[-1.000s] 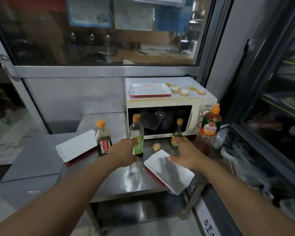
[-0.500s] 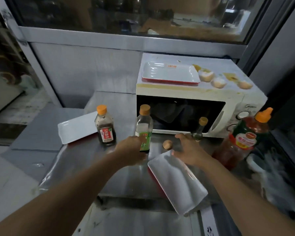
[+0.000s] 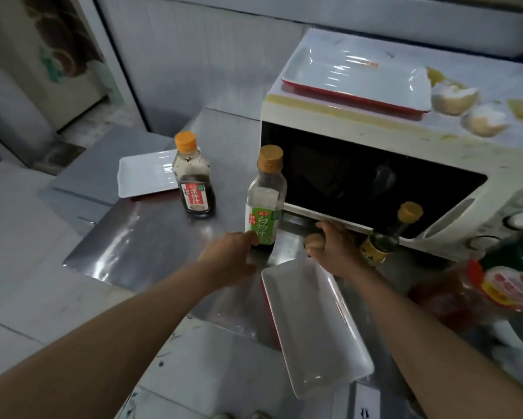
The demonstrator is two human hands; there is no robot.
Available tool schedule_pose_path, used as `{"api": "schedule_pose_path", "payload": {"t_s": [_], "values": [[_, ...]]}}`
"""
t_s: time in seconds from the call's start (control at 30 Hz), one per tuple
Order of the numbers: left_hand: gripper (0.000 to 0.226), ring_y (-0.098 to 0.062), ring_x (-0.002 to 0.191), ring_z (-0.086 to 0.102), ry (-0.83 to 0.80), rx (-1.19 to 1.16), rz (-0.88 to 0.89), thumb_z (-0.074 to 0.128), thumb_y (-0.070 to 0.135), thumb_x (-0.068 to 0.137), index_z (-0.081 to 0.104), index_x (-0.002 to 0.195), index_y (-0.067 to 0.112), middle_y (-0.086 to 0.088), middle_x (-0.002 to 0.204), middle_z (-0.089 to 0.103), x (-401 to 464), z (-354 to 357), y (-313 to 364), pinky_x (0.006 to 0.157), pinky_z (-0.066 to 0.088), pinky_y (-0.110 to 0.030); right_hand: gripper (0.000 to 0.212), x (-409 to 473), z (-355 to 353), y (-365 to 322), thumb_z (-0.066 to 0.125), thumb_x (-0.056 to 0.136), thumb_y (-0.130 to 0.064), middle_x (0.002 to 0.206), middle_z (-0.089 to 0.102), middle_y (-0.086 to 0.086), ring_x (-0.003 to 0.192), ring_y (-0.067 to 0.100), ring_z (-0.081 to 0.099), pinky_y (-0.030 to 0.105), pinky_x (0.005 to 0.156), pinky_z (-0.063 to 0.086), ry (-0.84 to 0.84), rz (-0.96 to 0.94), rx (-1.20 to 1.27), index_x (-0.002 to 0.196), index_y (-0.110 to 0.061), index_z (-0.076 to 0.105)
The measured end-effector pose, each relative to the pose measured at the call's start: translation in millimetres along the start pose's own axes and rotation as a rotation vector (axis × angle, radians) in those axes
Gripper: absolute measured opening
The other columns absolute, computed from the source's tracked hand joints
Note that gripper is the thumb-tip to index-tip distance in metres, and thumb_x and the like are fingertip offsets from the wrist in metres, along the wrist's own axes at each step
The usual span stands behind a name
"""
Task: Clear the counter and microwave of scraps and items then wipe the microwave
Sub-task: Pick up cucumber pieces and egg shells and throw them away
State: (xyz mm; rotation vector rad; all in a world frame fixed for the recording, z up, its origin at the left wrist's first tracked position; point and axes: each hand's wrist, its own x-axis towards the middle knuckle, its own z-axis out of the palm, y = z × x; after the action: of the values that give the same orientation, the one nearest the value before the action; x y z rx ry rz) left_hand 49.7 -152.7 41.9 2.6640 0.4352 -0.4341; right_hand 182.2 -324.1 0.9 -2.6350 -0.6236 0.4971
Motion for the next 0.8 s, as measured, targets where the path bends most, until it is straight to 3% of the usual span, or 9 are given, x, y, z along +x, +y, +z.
{"api": "schedule_pose_path", "payload": {"t_s": [0.17,0.33,0.47,0.6,0.8], "values": [[0.05,-0.024,0.114,0.056,-0.014,-0.016,-0.023,0.065,0.029,0.084,0.047,0.13,0.024,-0.003,0.128,0.056,10.3,8.1,-6.4,0.096,0.048,-0.04,0.046,13.8,14.6,2.8,0.06,0.087,-0.021,0.142,0.042,0.007,0.132,0.025,0.034,0.023,0.1,0.023,0.026,-0.059,-0.077,0.131,-0.009,0.05],[0.05,-0.023,0.116,0.054,-0.026,-0.032,-0.039,0.063,0.027,0.085,0.045,0.132,0.026,-0.003,0.13,0.054,13.3,14.5,-11.1,0.097,0.047,-0.041,0.035,15.1,19.3,3.6,0.053,0.093,-0.024,0.138,0.046,0.004,0.127,0.027,0.039,0.028,0.1,0.024,0.045,-0.076,-0.18,0.125,-0.009,0.058],[0.052,-0.023,0.118,0.052,-0.035,-0.046,-0.047,0.062,0.026,0.086,0.043,0.134,0.027,-0.002,0.132,0.052,10.7,16.9,-13.4,0.098,0.046,-0.042,0.038,21.1,26.8,3.3,0.059,0.087,-0.022,0.128,0.05,0.011,0.12,0.03,0.044,0.028,0.09,0.035,0.105,0.026,-0.111,0.124,-0.016,0.056],[0.053,-0.022,0.117,0.053,-0.027,-0.033,-0.037,0.063,0.027,0.086,0.043,0.134,0.026,-0.001,0.13,0.053,7.5,15.9,-16.6,0.096,0.048,-0.043,0.029,26.3,32.7,1.2,0.057,0.084,-0.013,0.117,0.05,0.018,0.109,0.035,0.048,0.031,0.082,0.04,0.087,0.077,0.006,0.112,-0.01,0.061],[0.051,-0.02,0.114,0.054,-0.01,-0.035,-0.001,0.065,0.028,0.085,0.044,0.132,0.025,0.0,0.128,0.054,-0.5,6.8,-14.7,0.095,0.049,-0.041,0.026,17.5,22.0,-4.2,0.055,0.086,-0.015,0.118,0.052,0.017,0.11,0.031,0.047,0.027,0.077,0.032,0.136,0.091,0.064,0.11,-0.007,0.058]]}}
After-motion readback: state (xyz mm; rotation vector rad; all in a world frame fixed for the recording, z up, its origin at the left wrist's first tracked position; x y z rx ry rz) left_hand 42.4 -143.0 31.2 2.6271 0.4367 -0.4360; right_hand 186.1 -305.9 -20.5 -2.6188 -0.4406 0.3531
